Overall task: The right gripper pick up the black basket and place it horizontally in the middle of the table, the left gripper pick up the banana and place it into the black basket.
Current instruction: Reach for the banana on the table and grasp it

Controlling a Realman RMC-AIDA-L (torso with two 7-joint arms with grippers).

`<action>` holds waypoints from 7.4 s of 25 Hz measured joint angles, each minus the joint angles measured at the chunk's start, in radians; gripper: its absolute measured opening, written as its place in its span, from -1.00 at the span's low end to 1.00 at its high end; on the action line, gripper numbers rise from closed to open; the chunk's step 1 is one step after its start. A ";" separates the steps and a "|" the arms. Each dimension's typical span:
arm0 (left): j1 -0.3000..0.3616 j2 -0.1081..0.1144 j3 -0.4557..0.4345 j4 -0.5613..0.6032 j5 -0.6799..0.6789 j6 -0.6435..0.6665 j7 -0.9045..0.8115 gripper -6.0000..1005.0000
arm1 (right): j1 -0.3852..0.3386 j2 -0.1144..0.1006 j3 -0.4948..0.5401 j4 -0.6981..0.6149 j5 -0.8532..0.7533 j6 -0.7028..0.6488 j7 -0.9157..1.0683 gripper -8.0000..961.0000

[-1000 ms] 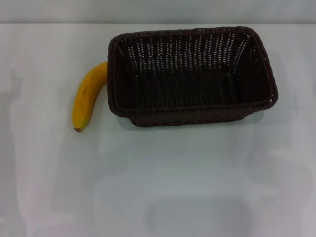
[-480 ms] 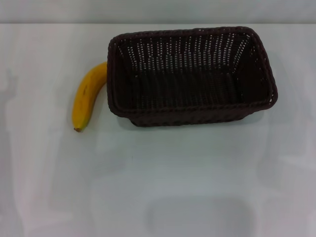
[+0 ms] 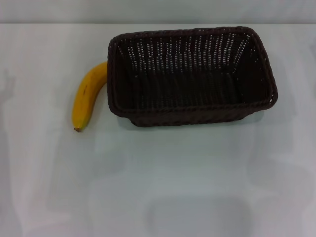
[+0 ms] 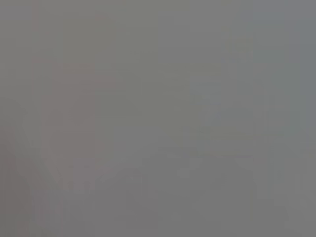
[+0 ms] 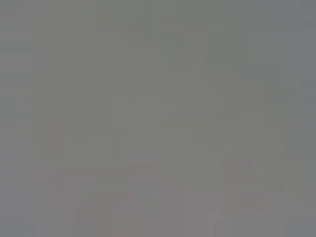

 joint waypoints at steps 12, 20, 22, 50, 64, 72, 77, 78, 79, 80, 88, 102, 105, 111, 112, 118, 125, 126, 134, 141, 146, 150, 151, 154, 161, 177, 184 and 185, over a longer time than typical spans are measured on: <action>0.007 -0.004 0.017 -0.060 0.027 0.171 -0.002 0.53 | -0.005 -0.004 -0.098 -0.101 -0.401 -0.460 0.462 0.73; 0.021 -0.005 0.030 -0.059 0.028 0.268 -0.147 0.53 | -0.013 -0.012 -0.088 -0.140 -0.521 -0.470 0.588 0.73; 0.027 -0.003 0.031 -0.053 0.041 0.274 -0.194 0.53 | -0.013 -0.012 -0.088 -0.142 -0.522 -0.466 0.597 0.73; 0.195 0.125 -0.157 0.772 0.350 -1.242 -0.301 0.51 | -0.043 -0.033 -0.088 -0.166 -0.527 -0.468 0.693 0.73; 0.082 0.002 -0.466 1.017 0.235 -2.162 0.038 0.50 | -0.041 -0.050 -0.086 -0.167 -0.613 -0.466 0.799 0.73; 0.051 0.002 -0.484 0.936 0.138 -2.193 0.244 0.50 | -0.071 -0.042 -0.086 -0.148 -0.682 -0.467 0.815 0.73; 0.016 0.000 -0.539 0.844 -0.034 -2.191 0.445 0.50 | -0.102 -0.040 -0.093 -0.128 -0.685 -0.473 0.815 0.73; 0.012 0.000 -0.547 0.830 -0.059 -2.191 0.471 0.50 | -0.105 -0.040 -0.094 -0.126 -0.685 -0.474 0.815 0.73; 0.010 0.000 -0.550 0.824 -0.066 -2.191 0.482 0.50 | -0.108 -0.040 -0.094 -0.121 -0.687 -0.474 0.815 0.73; 0.007 0.001 -0.555 0.815 -0.075 -2.190 0.496 0.50 | -0.111 -0.039 -0.094 -0.117 -0.694 -0.475 0.815 0.73; -0.011 -0.002 -0.546 0.748 -0.084 -2.138 0.523 0.49 | -0.125 -0.038 -0.097 -0.093 -0.711 -0.472 0.815 0.73; -0.103 0.000 -0.546 0.558 -0.081 -2.101 0.567 0.48 | -0.139 -0.038 -0.113 -0.073 -0.740 -0.468 0.815 0.73; -0.114 -0.001 -0.546 0.540 -0.080 -2.096 0.571 0.48 | -0.140 -0.037 -0.114 -0.073 -0.759 -0.467 0.815 0.73; -0.127 -0.001 -0.546 0.529 -0.080 -2.088 0.585 0.48 | -0.141 -0.036 -0.113 -0.073 -0.762 -0.457 0.815 0.73; -0.128 -0.001 -0.546 0.526 -0.079 -2.090 0.585 0.48 | -0.142 -0.035 -0.113 -0.073 -0.762 -0.456 0.815 0.73; -0.130 -0.002 -0.536 0.499 -0.097 -2.090 0.616 0.47 | -0.151 -0.024 -0.113 -0.074 -0.762 -0.456 0.815 0.73; -0.142 -0.002 -0.519 0.472 -0.099 -2.087 0.629 0.47 | -0.154 -0.026 -0.113 -0.074 -0.762 -0.456 0.815 0.73; -0.145 -0.002 -0.517 0.466 -0.099 -2.087 0.633 0.47 | -0.154 -0.027 -0.113 -0.074 -0.762 -0.456 0.815 0.73; -0.192 -0.002 -0.509 0.386 -0.100 -2.062 0.658 0.46 | -0.154 -0.027 -0.112 -0.074 -0.784 -0.455 0.815 0.73; -0.215 -0.002 -0.508 0.332 -0.125 -2.038 0.687 0.46 | -0.154 -0.026 -0.111 -0.073 -0.784 -0.451 0.815 0.73; -0.224 -0.001 -0.512 0.310 -0.149 -2.032 0.714 0.46 | -0.154 -0.025 -0.113 -0.073 -0.784 -0.451 0.815 0.73; -0.228 -0.002 -0.507 0.299 -0.152 -2.017 0.716 0.46 | -0.154 -0.024 -0.113 -0.072 -0.784 -0.451 0.815 0.73; -0.228 -0.002 -0.507 0.299 -0.152 -2.017 0.716 0.46 | -0.154 -0.024 -0.113 -0.072 -0.784 -0.451 0.815 0.73; -0.247 -0.003 -0.506 0.261 -0.159 -2.014 0.730 0.45 | -0.154 -0.024 -0.113 -0.072 -0.784 -0.451 0.815 0.73; -0.259 -0.003 -0.506 0.216 -0.212 -1.996 0.776 0.45 | -0.155 -0.024 -0.115 -0.065 -0.784 -0.441 0.815 0.73; -0.263 -0.003 -0.506 0.186 -0.217 -1.979 0.778 0.44 | -0.155 -0.023 -0.119 -0.063 -0.786 -0.440 0.815 0.73; -0.267 -0.003 -0.511 0.168 -0.217 -1.975 0.772 0.44 | -0.156 -0.023 -0.125 -0.055 -0.786 -0.442 0.815 0.73; -0.267 -0.003 -0.512 0.167 -0.217 -1.975 0.771 0.44 | -0.156 -0.023 -0.125 -0.054 -0.786 -0.442 0.815 0.73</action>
